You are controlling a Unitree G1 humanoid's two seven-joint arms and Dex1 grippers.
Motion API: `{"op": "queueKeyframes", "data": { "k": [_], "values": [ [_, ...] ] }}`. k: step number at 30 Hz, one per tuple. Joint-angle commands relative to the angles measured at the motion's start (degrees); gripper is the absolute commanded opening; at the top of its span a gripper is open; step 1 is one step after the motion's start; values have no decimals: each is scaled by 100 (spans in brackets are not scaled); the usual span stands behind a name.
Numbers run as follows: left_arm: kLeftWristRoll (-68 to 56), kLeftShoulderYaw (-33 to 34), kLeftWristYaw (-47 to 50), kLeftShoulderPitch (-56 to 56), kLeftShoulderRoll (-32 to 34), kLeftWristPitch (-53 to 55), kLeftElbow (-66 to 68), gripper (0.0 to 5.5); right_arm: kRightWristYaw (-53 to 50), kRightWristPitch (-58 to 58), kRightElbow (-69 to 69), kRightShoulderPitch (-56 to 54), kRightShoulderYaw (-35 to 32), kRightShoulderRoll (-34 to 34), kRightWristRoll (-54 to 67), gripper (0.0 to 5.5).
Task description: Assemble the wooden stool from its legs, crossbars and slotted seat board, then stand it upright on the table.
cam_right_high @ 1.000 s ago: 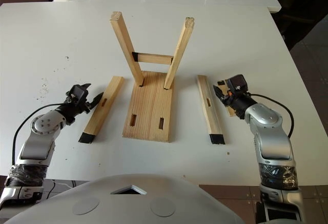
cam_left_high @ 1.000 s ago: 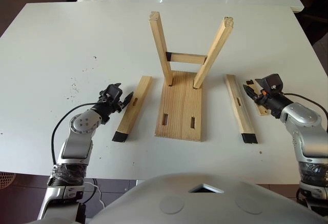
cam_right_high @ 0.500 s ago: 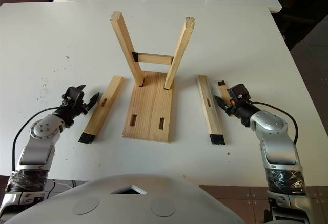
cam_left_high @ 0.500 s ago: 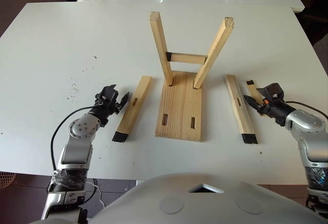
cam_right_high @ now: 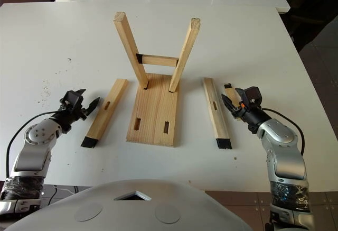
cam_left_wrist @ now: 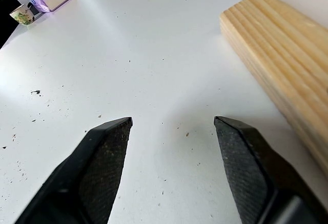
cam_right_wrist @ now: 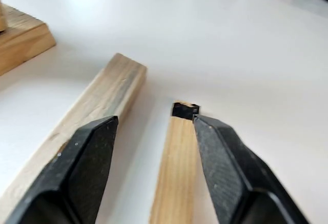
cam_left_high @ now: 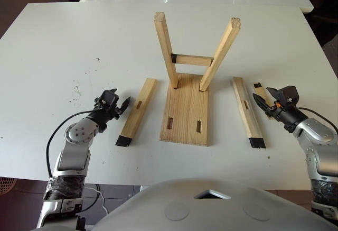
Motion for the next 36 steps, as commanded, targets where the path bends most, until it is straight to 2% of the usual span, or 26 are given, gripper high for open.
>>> {"op": "queueKeyframes", "data": {
  "k": [1, 11, 20, 25, 36],
  "values": [
    [-38, -8, -176, -134, 156, 96, 139, 299, -70, -190, 175, 279, 47, 111, -120, 270],
    [-71, 4, -363, -276, 297, 22, 392, 299, -113, -1115, 1060, 744, 153, 219, -464, 270],
    [-80, 22, -382, -346, 344, -9, 487, 299, 249, -1457, 335, 680, -80, 499, 471, 270],
    [-46, -23, -395, -348, 357, 32, 462, 299, 31, -1473, 466, 563, -238, 522, 448, 270],
    [-23, -125, -482, -478, 382, 62, 507, 299, -235, -1699, 679, 621, -50, 777, 95, 270]
  ]
}}
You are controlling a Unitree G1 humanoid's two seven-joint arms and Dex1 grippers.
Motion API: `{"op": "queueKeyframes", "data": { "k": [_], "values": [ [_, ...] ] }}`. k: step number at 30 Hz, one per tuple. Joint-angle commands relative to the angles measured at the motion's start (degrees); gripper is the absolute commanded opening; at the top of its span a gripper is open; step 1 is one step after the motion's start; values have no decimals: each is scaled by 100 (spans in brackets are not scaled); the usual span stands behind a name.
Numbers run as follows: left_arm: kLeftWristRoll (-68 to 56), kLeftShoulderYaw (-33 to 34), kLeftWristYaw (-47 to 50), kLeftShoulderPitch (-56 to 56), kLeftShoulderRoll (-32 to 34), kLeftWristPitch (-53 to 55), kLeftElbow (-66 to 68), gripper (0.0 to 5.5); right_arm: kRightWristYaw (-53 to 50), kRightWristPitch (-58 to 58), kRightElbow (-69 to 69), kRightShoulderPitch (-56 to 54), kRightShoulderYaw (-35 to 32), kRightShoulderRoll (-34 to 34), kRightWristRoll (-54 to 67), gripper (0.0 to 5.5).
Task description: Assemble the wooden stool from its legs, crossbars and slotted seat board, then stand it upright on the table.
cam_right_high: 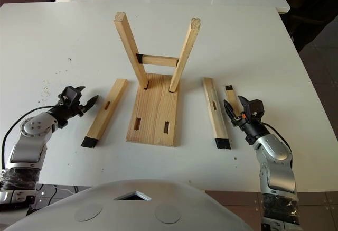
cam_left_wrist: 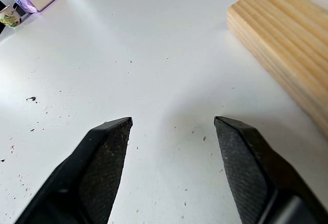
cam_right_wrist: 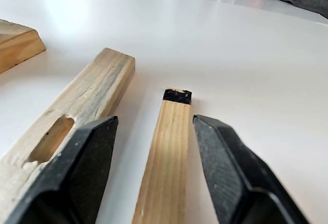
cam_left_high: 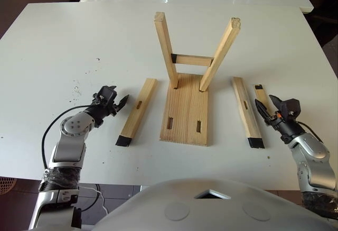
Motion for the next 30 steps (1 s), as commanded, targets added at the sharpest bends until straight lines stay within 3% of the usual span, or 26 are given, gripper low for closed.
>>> {"op": "queueKeyframes", "data": {
  "k": [1, 9, 29, 30],
  "values": [
    [49, -94, -88, -59, 83, 78, 48, 299, -124, -118, 75, 48, -1, 131, -46, 270],
    [47, -101, -137, -96, 106, 89, 52, 299, -404, -334, 399, -22, -240, 211, -71, 270],
    [35, -84, -101, 101, 58, 238, -223, 299, -329, 90, 522, 447, 132, -6, -341, 270],
    [35, -79, -86, 118, 53, 243, -237, 299, -298, 91, 533, 459, 131, -29, -327, 252]
  ]
}}
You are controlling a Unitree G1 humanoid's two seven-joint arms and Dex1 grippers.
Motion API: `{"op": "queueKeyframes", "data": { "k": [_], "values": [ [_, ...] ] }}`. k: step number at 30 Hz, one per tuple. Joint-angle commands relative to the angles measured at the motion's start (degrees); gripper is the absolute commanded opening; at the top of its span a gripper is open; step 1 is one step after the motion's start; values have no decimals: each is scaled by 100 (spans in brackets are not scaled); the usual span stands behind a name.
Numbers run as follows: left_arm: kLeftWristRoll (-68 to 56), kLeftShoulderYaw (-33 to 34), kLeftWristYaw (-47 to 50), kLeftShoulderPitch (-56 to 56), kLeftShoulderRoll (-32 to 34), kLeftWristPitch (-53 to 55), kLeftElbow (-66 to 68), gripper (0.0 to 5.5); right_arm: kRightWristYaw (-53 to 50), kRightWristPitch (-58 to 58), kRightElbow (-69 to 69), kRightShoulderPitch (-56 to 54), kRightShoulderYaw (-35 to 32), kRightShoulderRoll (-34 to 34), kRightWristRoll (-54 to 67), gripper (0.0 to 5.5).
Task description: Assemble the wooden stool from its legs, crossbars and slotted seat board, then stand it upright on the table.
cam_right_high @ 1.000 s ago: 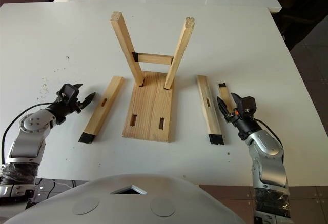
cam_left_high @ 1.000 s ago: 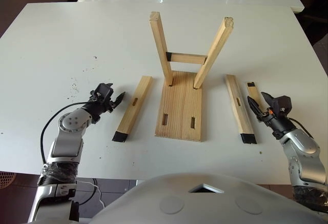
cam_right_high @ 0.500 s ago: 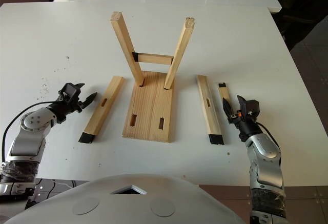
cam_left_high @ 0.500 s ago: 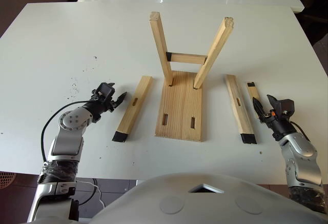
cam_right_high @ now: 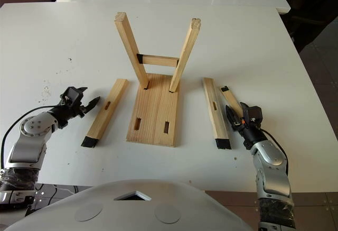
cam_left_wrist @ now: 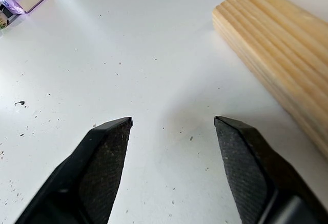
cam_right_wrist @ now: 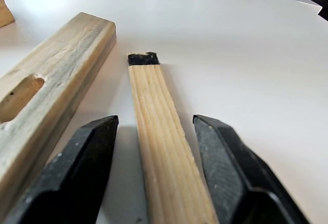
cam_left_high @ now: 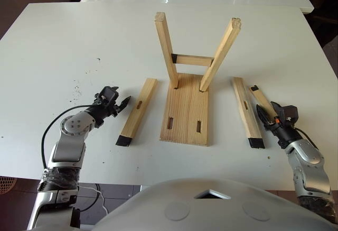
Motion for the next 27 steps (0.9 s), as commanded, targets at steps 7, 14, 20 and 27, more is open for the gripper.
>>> {"op": "queueKeyframes", "data": {
  "k": [7, 14, 20, 27],
  "values": [
    [46, -34, 99, 31, 1, 88, -15, 299, 225, 398, 406, 253, 71, -271, -109, 152],
    [-66, 142, 115, -225, 79, 148, -22, 299, 325, 502, 268, 48, -87, -292, 224, 131],
    [-583, 558, -83, -724, 286, 725, -479, 299, 399, 1188, -740, -637, -742, -623, 1197, 131],
    [-3899, 1434, -843, -1583, 541, 2918, -2516, 299, 729, 2695, -2313, -1698, -1590, -1407, 3843, 131]
  ]
}}
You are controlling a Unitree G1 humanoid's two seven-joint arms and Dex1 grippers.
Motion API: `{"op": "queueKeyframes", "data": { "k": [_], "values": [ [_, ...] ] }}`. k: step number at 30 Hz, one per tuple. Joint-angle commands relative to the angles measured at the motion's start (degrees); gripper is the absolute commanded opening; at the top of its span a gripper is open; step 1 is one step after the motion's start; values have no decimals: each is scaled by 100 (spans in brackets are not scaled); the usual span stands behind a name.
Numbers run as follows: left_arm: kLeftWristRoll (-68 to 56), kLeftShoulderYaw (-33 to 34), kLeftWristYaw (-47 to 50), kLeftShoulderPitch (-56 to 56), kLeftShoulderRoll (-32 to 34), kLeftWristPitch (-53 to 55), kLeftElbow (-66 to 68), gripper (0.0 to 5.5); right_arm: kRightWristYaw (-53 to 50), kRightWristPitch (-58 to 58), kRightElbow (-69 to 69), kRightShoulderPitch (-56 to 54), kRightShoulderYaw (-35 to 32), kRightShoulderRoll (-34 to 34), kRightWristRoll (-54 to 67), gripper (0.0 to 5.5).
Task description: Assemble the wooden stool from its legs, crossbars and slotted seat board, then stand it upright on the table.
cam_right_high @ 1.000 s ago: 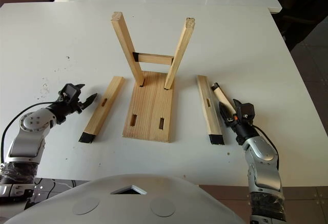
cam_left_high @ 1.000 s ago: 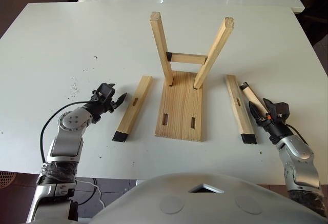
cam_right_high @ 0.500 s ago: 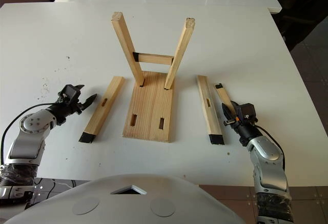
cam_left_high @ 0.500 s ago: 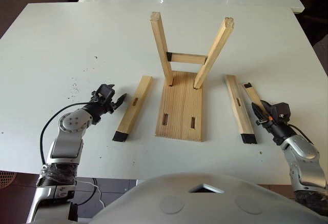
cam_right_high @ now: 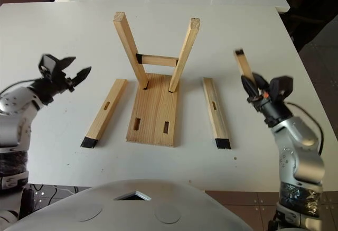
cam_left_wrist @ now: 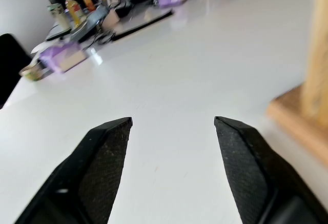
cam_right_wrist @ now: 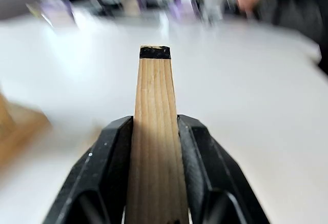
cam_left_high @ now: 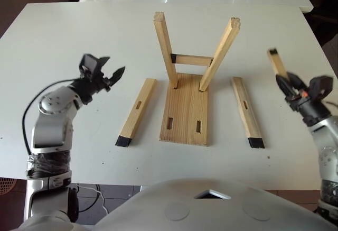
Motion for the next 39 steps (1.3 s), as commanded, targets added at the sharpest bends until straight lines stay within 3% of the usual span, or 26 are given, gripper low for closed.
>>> {"op": "queueKeyframes", "data": {
  "k": [1, 8, 14, 19, 24, 31, 39],
  "values": [
    [-2199, 661, -291, -575, 336, 1345, -1174, 299, 71, 1036, -756, -737, -613, -656, 1771, 131],
    [-4349, 677, 78, -1838, 276, 2094, -1249, 299, 438, 1966, -848, -1867, -503, -1463, 3570, 131],
    [-4830, 26, 150, -2459, -172, 2199, -1088, 299, 1362, 2463, -601, -2471, 246, -1843, 3729, 131],
    [-5475, 49, 64, -2346, -137, 2344, -1249, 299, 1764, 2578, -435, -2676, 486, -1889, 3613, 131],
    [-5637, -64, 114, -2355, -112, 2417, -1116, 299, 1917, 2572, -464, -2789, 568, -1754, 3670, 131],
    [-5475, -363, 123, -2388, -317, 2452, -642, 299, 1286, 2522, -623, -3185, 487, -1299, 4438, 131],
    [-5589, -607, 21, -2467, -550, 2461, -959, 299, 980, 2485, -839, -3288, 1024, -779, 4341, 131]
  ]
}}
